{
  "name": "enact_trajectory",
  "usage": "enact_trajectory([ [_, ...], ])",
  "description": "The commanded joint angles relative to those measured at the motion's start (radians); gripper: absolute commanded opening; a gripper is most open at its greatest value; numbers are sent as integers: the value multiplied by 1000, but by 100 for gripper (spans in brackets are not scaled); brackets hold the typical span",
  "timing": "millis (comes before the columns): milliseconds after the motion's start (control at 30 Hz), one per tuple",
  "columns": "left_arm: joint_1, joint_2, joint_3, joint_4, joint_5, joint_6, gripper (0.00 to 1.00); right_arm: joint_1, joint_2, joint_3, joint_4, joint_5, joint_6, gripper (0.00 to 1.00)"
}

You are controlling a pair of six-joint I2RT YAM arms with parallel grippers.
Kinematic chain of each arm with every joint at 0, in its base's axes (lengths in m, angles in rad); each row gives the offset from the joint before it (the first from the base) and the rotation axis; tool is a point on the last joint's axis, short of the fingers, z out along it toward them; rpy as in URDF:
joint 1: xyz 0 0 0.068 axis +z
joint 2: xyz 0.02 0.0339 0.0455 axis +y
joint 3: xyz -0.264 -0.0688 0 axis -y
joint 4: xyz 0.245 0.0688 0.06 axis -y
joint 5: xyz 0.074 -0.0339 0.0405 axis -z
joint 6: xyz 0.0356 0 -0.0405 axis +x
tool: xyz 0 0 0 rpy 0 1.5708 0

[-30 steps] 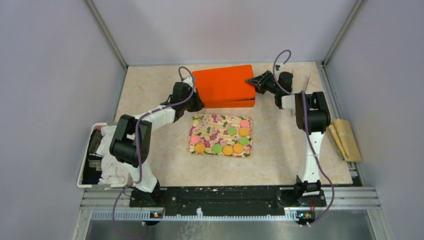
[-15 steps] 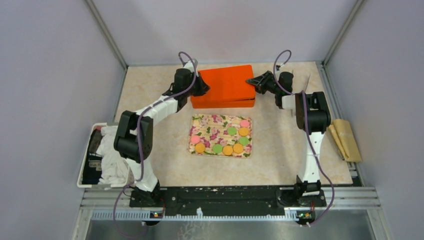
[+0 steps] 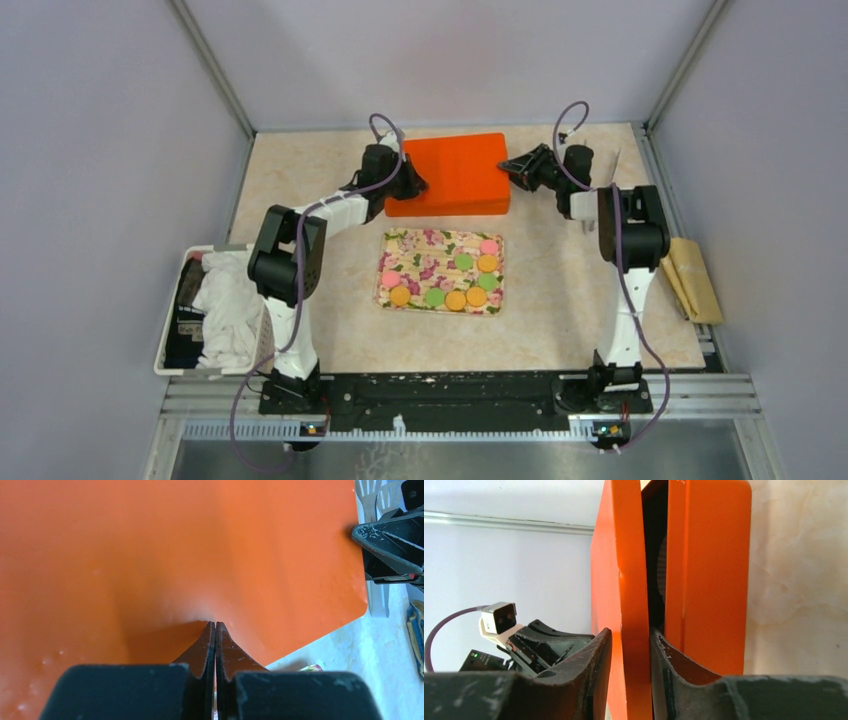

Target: Pack the cookies

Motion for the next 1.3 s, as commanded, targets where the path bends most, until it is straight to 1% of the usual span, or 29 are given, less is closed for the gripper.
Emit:
enact_trajectory([
  [0, -12, 30, 16, 11, 23, -9, 0, -29, -128, -22, -29, 25, -74, 36],
  [133, -19, 47, 26, 14, 37, -10, 0, -35, -188, -24, -127, 55, -146, 47],
  [200, -23, 61, 38, 15, 42, -11, 0, -35, -221, -23, -179, 77, -185, 50],
  [367, -37, 97, 74, 9, 55, -12, 0, -36, -297, -7, -329, 151, -284, 54],
  [533, -46, 121, 112, 1, 62, -16, 0, -36, -327, 34, -473, 227, -354, 54],
  [667, -46, 58, 111, -9, 74, -30, 0, -36, -324, 81, -582, 287, -403, 43],
  [733, -45, -5, 98, -20, 69, -38, 0, -36, -317, 106, -621, 309, -424, 33],
  [833, -41, -131, 72, -48, 10, -45, 0, -35, -305, 151, -685, 348, -455, 22],
  [900, -26, -198, 49, -77, -50, -60, 0, -35, -284, 200, -763, 377, -480, 15],
  [1000, 30, -281, -5, -121, -108, -118, 0, -34, -241, 273, -863, 399, -514, 11],
  [1100, 126, -333, -86, -165, -178, -201, 0, -33, -199, 317, -916, 411, -534, 9],
  [1167, 186, -343, -135, -199, -228, -240, 0, -31, -173, 340, -944, 409, -543, 7],
  [1267, 232, -316, -136, -276, -356, -228, 0, -27, -137, 378, -988, 410, -561, 6],
])
